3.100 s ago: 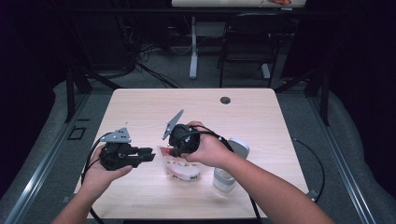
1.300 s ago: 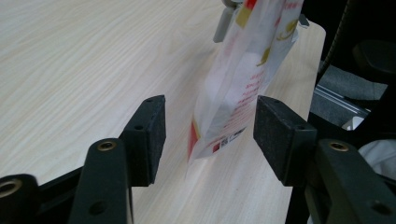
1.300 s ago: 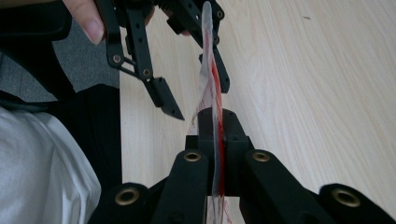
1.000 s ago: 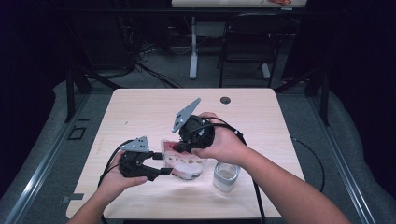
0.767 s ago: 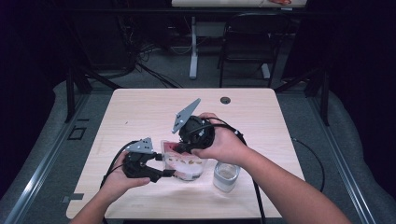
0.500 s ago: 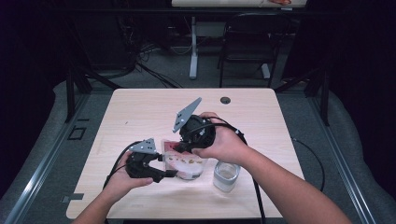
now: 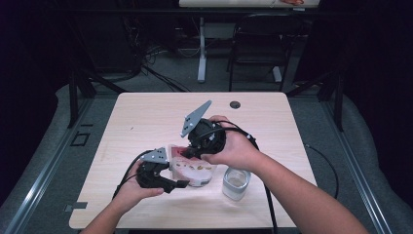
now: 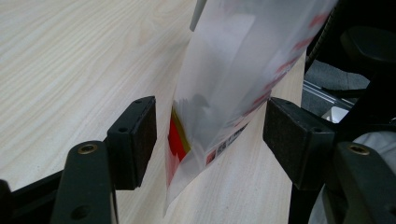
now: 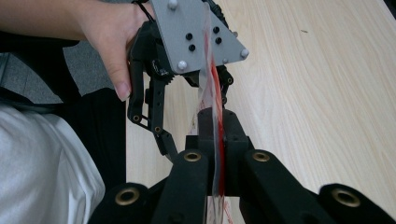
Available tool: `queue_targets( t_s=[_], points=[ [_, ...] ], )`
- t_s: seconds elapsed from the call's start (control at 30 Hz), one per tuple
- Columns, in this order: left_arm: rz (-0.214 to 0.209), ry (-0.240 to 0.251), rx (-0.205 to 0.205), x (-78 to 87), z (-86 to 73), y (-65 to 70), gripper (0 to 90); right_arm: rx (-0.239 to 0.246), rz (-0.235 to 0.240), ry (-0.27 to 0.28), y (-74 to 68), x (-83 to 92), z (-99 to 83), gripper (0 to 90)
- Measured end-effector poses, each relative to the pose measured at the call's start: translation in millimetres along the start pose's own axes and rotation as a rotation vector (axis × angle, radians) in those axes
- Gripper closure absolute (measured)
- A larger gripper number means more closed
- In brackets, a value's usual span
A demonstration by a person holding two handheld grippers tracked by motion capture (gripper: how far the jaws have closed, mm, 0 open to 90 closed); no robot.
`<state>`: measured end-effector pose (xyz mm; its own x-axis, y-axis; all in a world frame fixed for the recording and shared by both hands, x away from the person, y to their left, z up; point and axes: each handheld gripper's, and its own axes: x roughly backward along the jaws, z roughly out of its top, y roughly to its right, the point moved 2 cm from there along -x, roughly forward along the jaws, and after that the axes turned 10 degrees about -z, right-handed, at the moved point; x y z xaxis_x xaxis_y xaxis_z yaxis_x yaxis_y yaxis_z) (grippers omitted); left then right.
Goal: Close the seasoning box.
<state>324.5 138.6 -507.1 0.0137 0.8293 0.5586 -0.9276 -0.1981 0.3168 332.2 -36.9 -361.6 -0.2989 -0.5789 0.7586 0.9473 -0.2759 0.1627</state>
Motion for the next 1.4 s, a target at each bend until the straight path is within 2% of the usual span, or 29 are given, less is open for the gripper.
queue_targets(
  t_s=[0.13,0.23,0.43,0.6,0.83,1.1,1.4],
  points=[
    [-0.012,0.005,0.0,-3.8,-2.2,-1.6,35.2,-0.001,-0.002,0.004,0.3,1.3,0.3,90.0],
    [-0.006,-0.004,-0.004,-5.6,-2.6,-1.8,35.2,0.001,-0.002,0.005,0.2,2.2,0.6,90.0],
    [-0.022,0.025,-0.002,-9.3,-4.9,-3.2,35.8,0.004,-0.004,0.007,-0.2,3.2,0.5,90.0],
    [-0.028,0.025,0.006,-11.8,-9.1,-5.8,37.3,0.006,-0.008,0.011,-0.7,4.2,0.3,90.0],
    [-0.008,0.019,-0.011,-10.5,-11.5,-5.7,52.8,0.022,-0.003,0.011,-2.3,5.1,0.7,89.9],
    [-0.048,-0.011,-0.03,-10.0,-13.6,-4.1,61.9,0.033,0.014,0.011,-4.2,4.4,-0.8,89.8],
    [-0.081,-0.039,-0.034,-5.9,-15.7,-1.8,65.9,0.019,0.035,0.017,-1.7,5.7,-5.8,89.2]
  ],
)
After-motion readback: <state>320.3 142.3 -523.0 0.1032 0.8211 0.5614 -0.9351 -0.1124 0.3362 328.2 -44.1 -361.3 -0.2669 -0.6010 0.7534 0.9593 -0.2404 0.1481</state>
